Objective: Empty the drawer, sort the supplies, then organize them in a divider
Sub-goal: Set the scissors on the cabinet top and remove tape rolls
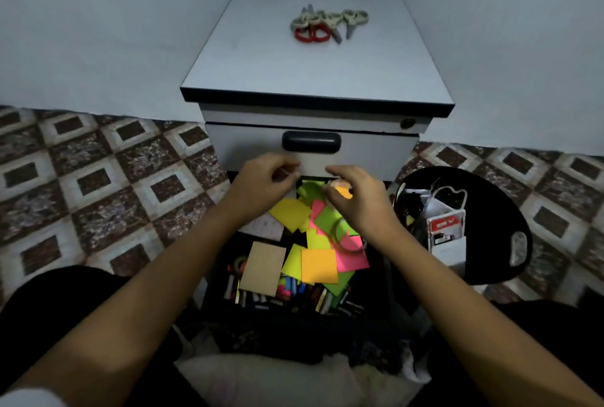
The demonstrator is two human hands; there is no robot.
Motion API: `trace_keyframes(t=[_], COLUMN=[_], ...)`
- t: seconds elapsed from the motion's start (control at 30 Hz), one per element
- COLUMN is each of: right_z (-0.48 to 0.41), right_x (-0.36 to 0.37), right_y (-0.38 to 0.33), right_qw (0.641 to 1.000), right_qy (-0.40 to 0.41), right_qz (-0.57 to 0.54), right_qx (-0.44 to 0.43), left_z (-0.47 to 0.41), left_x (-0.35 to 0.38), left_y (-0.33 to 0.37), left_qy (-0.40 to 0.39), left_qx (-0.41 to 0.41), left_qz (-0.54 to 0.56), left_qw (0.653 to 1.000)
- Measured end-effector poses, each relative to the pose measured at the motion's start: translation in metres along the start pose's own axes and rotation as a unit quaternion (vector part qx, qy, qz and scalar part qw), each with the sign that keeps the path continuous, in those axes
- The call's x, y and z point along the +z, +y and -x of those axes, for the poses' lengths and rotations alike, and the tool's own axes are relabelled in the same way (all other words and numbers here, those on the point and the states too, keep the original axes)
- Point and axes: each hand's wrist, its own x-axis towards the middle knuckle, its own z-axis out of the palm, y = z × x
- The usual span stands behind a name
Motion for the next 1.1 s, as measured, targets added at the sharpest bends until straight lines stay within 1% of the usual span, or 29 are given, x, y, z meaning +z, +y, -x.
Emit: trace_keyframes(t=[0.2,0.33,0.43,0.53,0.63,0.77,0.87,0.93,1.07,1.1], right_z=[0.033,0.040,0.039,0.033,0.022,0.006,0.001,0.002,0.014,0.017], right_x=[0.058,0.088,0.105,0.114,0.119,0.122,0.123,0.124,0.125,0.124], right_y=[0.050,0.083,0.105,0.121,0.138,0.154,0.156,0.154,0.143,0.140], right_qw=[0.992,0.981,0.972,0.961,0.958,0.942,0.931,0.932,0.945,0.946], right_qy=[-0.052,-0.067,-0.071,-0.074,-0.088,-0.151,-0.186,-0.176,-0.120,-0.116], right_qz=[-0.001,0.004,0.026,0.025,0.044,0.063,0.098,0.111,0.140,0.143], right_qx=[0.115,0.181,0.222,0.265,0.268,0.293,0.297,0.296,0.271,0.269], left_z=[0.019,0.024,0.024,0.024,0.026,0.025,0.021,0.014,-0.012,-0.021], left_x=[0.054,0.084,0.099,0.109,0.115,0.121,0.124,0.129,0.148,0.154], left_y=[-0.044,-0.064,-0.077,-0.089,-0.100,-0.113,-0.119,-0.121,-0.115,-0.112], left_qy=[-0.110,-0.168,-0.188,-0.198,-0.205,-0.205,-0.196,-0.191,-0.190,-0.189], left_qx=[-0.095,-0.132,-0.157,-0.174,-0.181,-0.187,-0.179,-0.178,-0.166,-0.161], left_qz=[0.001,-0.011,-0.007,-0.009,-0.004,0.001,-0.002,-0.007,-0.016,-0.012], left_qw=[0.989,0.977,0.970,0.965,0.962,0.961,0.964,0.965,0.968,0.968])
